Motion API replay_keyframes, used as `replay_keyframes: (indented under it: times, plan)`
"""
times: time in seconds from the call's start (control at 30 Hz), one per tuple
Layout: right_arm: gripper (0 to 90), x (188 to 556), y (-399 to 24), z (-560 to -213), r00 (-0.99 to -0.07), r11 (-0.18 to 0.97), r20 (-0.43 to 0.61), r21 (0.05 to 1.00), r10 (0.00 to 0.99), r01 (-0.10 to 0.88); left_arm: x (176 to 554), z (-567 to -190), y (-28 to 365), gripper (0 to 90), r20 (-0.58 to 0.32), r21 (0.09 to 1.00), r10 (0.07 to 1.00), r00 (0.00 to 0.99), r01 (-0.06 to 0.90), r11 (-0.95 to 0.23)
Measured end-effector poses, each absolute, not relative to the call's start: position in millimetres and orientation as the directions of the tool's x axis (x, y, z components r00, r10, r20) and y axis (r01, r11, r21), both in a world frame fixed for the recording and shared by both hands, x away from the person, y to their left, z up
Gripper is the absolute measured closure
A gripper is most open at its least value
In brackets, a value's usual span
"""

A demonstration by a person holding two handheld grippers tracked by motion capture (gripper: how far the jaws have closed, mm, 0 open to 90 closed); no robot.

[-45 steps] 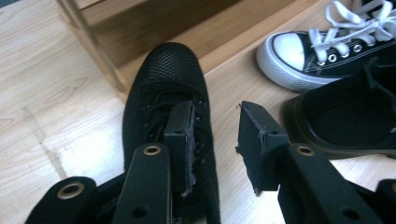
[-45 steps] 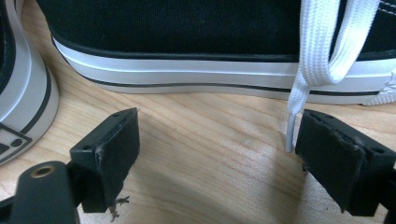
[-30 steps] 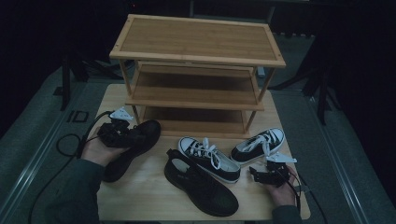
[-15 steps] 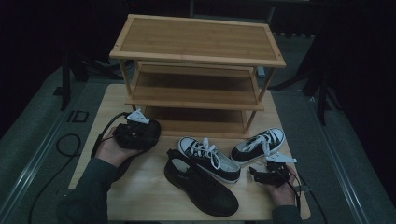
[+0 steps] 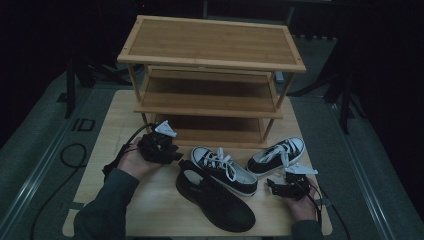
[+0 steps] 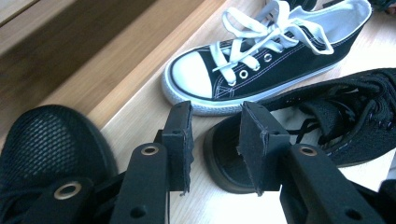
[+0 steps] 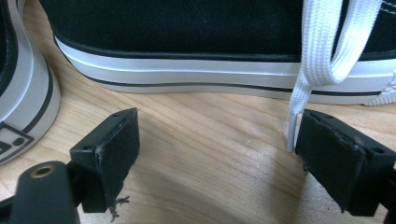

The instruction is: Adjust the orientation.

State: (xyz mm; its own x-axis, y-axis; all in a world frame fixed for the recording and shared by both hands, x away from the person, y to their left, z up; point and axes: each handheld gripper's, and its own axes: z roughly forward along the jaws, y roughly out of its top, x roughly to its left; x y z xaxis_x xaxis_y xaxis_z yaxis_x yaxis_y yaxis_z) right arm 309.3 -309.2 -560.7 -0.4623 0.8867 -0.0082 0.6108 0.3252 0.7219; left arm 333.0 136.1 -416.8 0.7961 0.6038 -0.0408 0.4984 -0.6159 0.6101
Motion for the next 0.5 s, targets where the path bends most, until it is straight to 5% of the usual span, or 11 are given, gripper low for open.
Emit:
replay_keyframes:
  times: [0.27, 0.5]
  plan:
    - [13.6, 309.3, -309.2, -560.7, -0.462, 0.325, -0.008, 0.722, 0.887, 0.611, 334.5, -420.1, 118.0, 65.2, -0.043, 0.598, 0.570, 0.821, 0.478, -0.643]
    - [13.6, 309.3, -309.2, -560.7, -0.463, 0.325, -0.008, 0.722, 0.887, 0.611, 334.0, -426.7, 103.9, 75.3, -0.038, 0.575, 0.529, 0.848, 0.452, -0.682]
